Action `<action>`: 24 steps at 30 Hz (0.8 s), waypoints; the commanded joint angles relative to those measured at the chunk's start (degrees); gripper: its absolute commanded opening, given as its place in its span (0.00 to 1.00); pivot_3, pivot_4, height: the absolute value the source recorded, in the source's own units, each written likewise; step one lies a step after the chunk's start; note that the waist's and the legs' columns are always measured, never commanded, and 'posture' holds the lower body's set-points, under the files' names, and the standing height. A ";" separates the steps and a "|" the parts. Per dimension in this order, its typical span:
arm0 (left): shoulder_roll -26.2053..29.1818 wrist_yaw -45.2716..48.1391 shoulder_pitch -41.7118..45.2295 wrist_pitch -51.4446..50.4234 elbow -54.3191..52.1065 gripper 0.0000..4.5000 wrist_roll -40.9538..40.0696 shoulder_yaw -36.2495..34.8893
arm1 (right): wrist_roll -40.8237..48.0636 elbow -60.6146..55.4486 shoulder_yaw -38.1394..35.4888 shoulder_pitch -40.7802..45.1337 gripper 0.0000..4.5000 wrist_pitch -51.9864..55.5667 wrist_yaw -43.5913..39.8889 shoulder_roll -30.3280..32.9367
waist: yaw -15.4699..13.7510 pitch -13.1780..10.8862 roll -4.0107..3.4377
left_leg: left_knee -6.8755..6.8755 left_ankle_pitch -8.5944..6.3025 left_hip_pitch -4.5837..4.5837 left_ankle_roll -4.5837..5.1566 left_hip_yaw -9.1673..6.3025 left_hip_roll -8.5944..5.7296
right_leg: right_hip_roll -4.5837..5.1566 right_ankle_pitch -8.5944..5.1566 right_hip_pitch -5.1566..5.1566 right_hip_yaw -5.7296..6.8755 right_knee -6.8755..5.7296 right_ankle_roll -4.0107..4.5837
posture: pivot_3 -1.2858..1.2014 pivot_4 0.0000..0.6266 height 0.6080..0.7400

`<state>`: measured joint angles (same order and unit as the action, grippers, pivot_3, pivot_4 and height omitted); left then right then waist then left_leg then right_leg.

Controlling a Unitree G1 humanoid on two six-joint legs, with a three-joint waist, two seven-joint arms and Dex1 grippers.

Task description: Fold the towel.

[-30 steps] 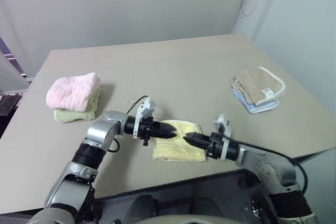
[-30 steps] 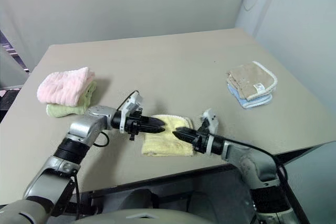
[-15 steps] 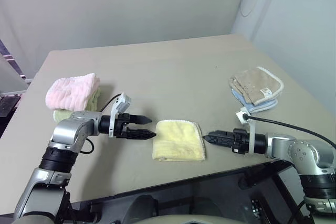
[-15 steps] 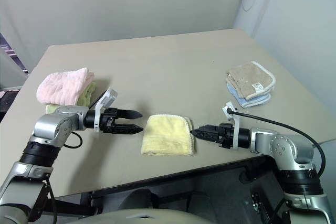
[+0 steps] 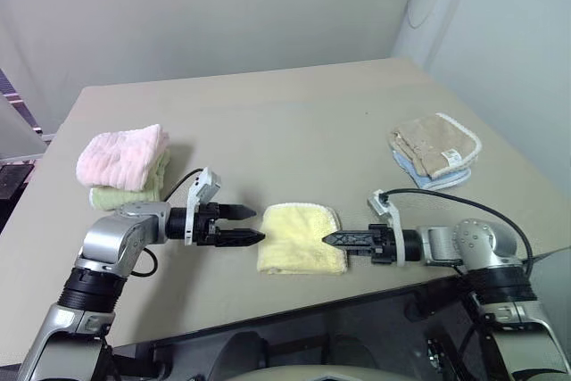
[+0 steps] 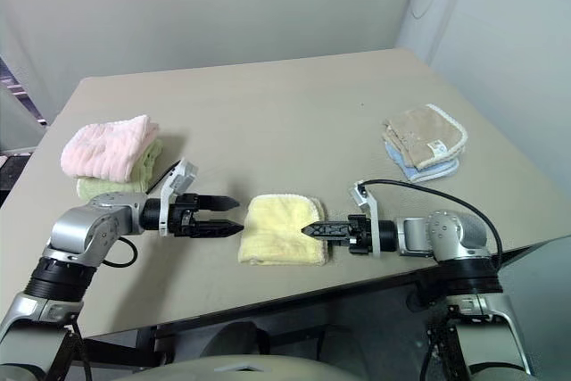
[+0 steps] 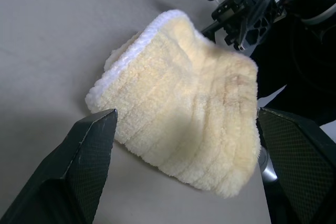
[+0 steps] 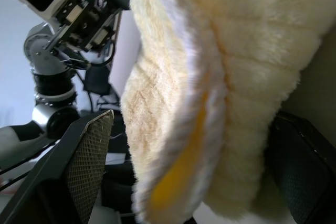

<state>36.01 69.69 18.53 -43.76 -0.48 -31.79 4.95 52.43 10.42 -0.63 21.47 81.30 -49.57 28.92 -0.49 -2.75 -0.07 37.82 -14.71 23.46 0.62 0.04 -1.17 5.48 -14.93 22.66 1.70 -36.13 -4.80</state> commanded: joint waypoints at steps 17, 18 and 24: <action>0.00 -1.75 1.23 3.21 -0.94 1.00 1.15 0.42 | -2.90 -1.02 -2.77 -0.31 0.32 2.10 5.62 -5.62 | 1.07 0.05 -0.02 | -0.16 -0.04 0.01 -0.08 -0.01 -0.03 | 0.06 0.04 0.25 -0.08 0.05 0.07 | 0.52 0.00 1.00; -0.07 -1.71 1.39 3.33 -0.72 1.00 1.23 0.45 | -2.27 -2.02 -3.93 -0.80 0.23 2.43 6.06 -5.80 | 1.01 0.05 -0.02 | -0.17 -0.05 0.01 -0.08 -0.01 -0.03 | 0.07 0.04 0.25 -0.08 0.07 0.07 | 0.52 0.00 1.00; -1.16 -2.07 2.65 4.32 1.61 1.00 1.77 0.73 | 9.44 -12.93 -19.67 -1.26 0.00 4.59 11.78 -9.92 | 0.83 0.00 -0.09 | -0.19 -0.10 0.09 -0.18 0.00 -0.09 | 0.15 0.05 0.31 -0.08 0.10 0.06 | 0.52 0.00 1.00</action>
<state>35.02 67.52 19.33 -40.44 1.53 -29.99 5.97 56.84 1.51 -15.32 18.20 85.64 -39.22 19.92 0.34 -2.75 -0.16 37.62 -14.81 23.58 0.46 0.04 -1.27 5.63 -14.88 22.99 1.61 -36.04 -4.75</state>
